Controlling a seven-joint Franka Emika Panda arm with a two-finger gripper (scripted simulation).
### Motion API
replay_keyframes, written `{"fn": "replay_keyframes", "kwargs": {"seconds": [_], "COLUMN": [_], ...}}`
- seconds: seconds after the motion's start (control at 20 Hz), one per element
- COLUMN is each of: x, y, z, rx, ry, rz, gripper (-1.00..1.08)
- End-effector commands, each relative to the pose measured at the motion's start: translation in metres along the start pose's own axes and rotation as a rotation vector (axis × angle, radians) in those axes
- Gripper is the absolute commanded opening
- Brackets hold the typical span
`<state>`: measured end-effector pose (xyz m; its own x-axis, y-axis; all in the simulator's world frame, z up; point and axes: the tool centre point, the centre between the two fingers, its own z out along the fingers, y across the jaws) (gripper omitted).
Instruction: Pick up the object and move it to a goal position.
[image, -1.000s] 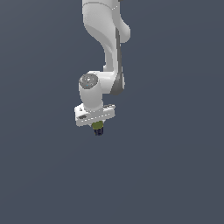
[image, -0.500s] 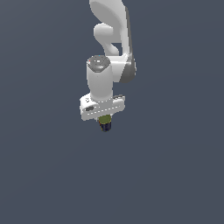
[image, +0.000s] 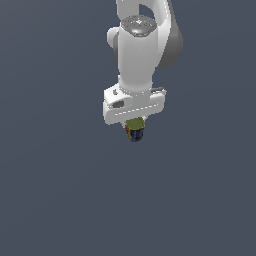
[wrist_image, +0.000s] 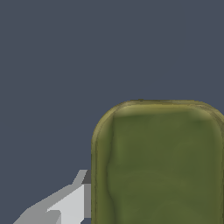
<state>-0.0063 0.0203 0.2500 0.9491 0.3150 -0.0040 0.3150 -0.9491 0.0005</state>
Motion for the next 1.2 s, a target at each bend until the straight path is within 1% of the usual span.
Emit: {"fn": "replay_keyframes", "kwargs": {"seconds": [0.0,0.3,0.55,1.15], "x": [0.010,0.031,0.046,0.074], "y": [-0.013,-0.041,-0.060,-0.093], "z": [-0.028,-0.085,-0.124,-0.192], "rx": [-0.001,-0.001,-0.001,0.000], "ry": [0.003,0.003,0.004,0.004], "rz": [0.001,0.001,0.001,0.001], "gripper": [-1.00,-1.00,-1.00,-1.00]}}
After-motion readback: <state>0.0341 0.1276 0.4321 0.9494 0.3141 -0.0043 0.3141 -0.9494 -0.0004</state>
